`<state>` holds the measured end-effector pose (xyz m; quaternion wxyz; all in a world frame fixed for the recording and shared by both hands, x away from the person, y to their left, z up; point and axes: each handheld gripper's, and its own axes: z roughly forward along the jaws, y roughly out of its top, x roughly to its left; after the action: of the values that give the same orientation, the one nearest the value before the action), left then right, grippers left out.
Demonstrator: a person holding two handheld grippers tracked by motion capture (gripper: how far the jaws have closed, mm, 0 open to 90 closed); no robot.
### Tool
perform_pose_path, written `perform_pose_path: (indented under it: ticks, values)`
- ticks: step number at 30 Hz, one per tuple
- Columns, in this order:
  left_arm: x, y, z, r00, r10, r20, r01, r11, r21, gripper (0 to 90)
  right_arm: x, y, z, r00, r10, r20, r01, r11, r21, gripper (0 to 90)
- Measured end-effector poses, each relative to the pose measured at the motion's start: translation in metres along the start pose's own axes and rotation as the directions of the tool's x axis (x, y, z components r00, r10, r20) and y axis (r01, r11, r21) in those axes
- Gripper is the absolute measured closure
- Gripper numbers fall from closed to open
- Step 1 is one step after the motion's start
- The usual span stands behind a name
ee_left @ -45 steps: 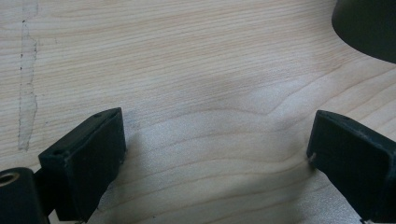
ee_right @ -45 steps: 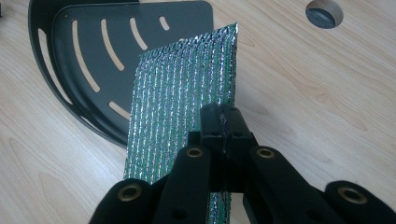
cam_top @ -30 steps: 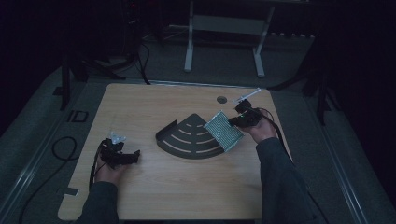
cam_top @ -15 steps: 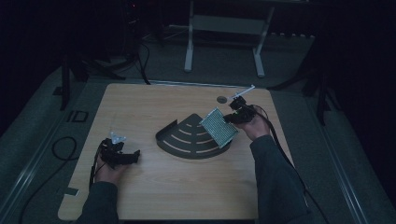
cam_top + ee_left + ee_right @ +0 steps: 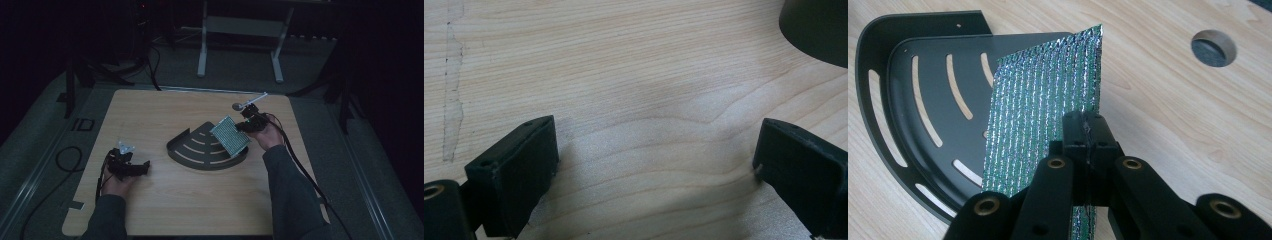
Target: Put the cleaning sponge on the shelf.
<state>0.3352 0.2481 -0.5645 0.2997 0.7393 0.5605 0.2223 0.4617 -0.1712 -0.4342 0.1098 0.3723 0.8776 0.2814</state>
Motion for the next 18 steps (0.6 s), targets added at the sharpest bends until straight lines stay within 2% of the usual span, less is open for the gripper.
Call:
perform_pose_path:
  ticks: [18]
  values:
    - [0.000, 0.000, 0.000, 1.0000, 0.000, 0.000, 0.000, 1.0000, 0.000, 4.6, 0.007, -0.002, 0.018, 0.9999, -0.009, -0.005, 0.009, 1.000, 0.019, 89.6]
